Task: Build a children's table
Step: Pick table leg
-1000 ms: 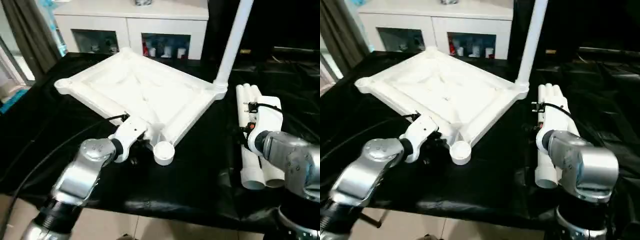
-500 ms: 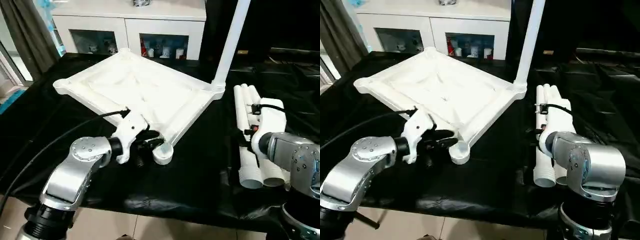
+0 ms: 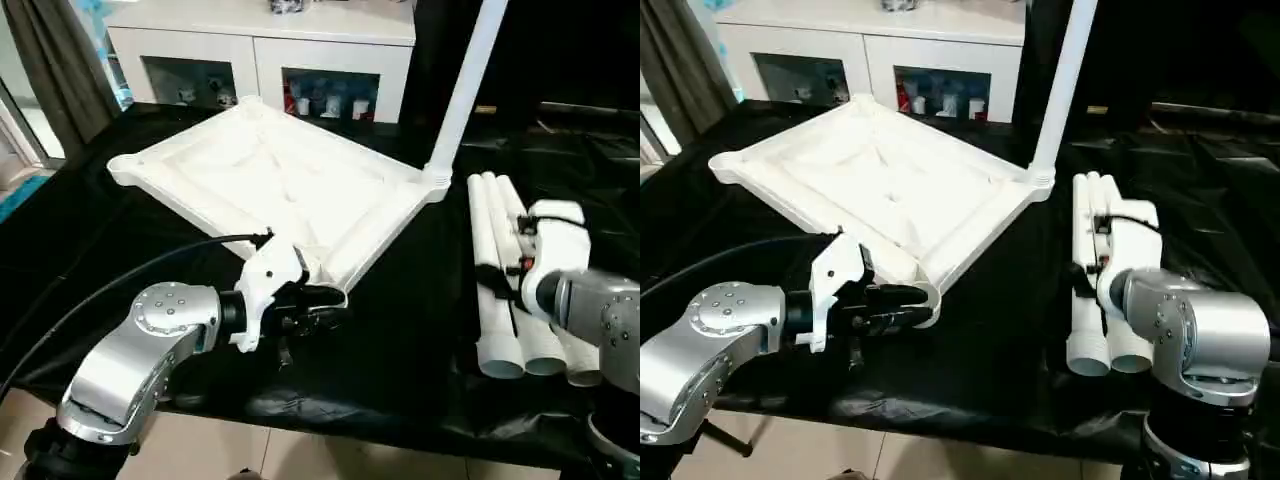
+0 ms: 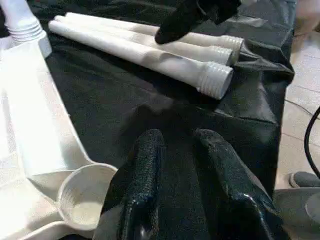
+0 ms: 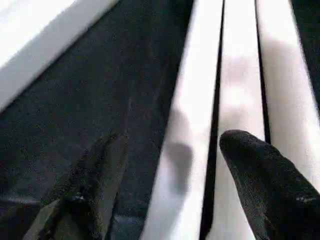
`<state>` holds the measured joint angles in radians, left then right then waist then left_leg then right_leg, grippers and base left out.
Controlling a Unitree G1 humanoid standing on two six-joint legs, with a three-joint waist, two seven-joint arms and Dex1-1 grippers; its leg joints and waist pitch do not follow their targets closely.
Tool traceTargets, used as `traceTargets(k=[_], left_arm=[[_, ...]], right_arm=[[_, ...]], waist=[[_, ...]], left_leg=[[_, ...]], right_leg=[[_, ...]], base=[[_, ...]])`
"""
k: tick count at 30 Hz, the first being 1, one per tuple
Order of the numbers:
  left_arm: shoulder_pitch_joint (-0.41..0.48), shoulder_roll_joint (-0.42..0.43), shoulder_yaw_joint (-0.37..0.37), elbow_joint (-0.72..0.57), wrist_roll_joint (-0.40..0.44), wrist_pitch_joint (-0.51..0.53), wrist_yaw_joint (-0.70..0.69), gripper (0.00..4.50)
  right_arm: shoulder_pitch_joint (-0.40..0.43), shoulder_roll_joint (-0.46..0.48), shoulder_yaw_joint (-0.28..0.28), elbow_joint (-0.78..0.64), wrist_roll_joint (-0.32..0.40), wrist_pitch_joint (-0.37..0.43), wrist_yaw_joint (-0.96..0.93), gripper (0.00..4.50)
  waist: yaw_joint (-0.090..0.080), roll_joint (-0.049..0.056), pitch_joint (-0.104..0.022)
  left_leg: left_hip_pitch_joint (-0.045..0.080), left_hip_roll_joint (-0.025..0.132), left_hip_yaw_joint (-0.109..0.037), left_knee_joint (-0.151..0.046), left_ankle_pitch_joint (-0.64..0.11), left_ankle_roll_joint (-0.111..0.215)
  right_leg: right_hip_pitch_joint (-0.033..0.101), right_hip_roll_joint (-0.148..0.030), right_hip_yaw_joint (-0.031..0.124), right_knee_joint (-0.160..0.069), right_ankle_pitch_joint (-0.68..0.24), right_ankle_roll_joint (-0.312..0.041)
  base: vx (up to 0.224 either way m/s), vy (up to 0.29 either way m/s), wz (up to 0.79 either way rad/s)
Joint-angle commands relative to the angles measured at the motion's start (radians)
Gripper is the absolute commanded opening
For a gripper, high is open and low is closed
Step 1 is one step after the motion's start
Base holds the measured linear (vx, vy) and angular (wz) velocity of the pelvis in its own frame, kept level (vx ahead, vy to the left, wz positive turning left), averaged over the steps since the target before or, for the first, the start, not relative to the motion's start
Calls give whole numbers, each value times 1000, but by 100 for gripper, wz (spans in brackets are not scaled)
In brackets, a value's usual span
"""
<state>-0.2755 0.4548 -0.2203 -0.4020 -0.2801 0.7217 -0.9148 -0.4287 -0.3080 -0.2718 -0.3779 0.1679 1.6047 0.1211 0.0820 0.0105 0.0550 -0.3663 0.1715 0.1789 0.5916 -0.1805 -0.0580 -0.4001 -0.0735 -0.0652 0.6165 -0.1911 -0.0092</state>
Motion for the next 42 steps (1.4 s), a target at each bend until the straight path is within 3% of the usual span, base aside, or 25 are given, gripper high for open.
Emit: traceTargets(k=[1, 6, 13, 15, 21, 34, 40, 42], left_arm=[[-7, 8, -18, -19, 2, 8, -10, 127], [-8, 20, -30, -17, 6, 10, 0, 127], [-7, 35, -35, -25, -1, 19, 15, 127], [-4, 40, -41, -24, 2, 16, 15, 127], [-13, 52, -55, -20, 2, 13, 13, 127], [-18, 66, -63, -29, -9, 18, 16, 127], [-17, 76, -63, -31, -18, 18, 7, 127], [-22, 73, -60, -25, -17, 18, 14, 160]], right_arm=[[8, -5, -18, 31, 4, 10, 7, 336], [7, 1, 1, 80, 0, 10, 7, 336], [-5, 2, 25, 147, 0, 5, 12, 336], [3, 6, 37, 176, 0, -12, 17, 336], [-1, 26, 65, 272, 0, -77, 23, 336], [-23, 36, 73, 389, -10, -164, 19, 233], [-24, 75, 13, 411, -17, -211, -18, 200], [-24, 80, 8, 422, -19, -227, -22, 198]], waist=[[-6, -14, -62], [-11, -21, -63], [-21, -21, -63], [-22, -25, -62], [-21, -26, -64], [-21, -29, -63], [-22, -28, -61], [-23, -29, -62]], left_leg=[[12, 41, -14, -66, -124, -41], [9, 40, -14, -64, -113, -36], [11, 41, -14, -63, -115, -33], [10, 41, -14, -64, -121, -33], [12, 42, -14, -63, -129, -39], [10, 41, -14, -63, -138, -37], [13, 41, -16, -65, -177, -50], [13, 41, -16, -65, -181, -53]], right_leg=[[46, -58, 56, -78, -256, -95], [49, -59, 56, -75, -249, -99], [49, -58, 55, -74, -238, -113], [48, -58, 55, -76, -245, -115], [48, -59, 54, -74, -236, -124], [48, -60, 53, -73, -253, -123], [43, -59, 53, -78, -302, -108], [43, -59, 52, -77, -306, -105]], base=[[0, 0, 0], [0, 0, 0], [0, 0, 0], [0, 0, 0], [0, 0, 0], [0, 0, 0], [0, 0, 0], [0, 0, 0]])
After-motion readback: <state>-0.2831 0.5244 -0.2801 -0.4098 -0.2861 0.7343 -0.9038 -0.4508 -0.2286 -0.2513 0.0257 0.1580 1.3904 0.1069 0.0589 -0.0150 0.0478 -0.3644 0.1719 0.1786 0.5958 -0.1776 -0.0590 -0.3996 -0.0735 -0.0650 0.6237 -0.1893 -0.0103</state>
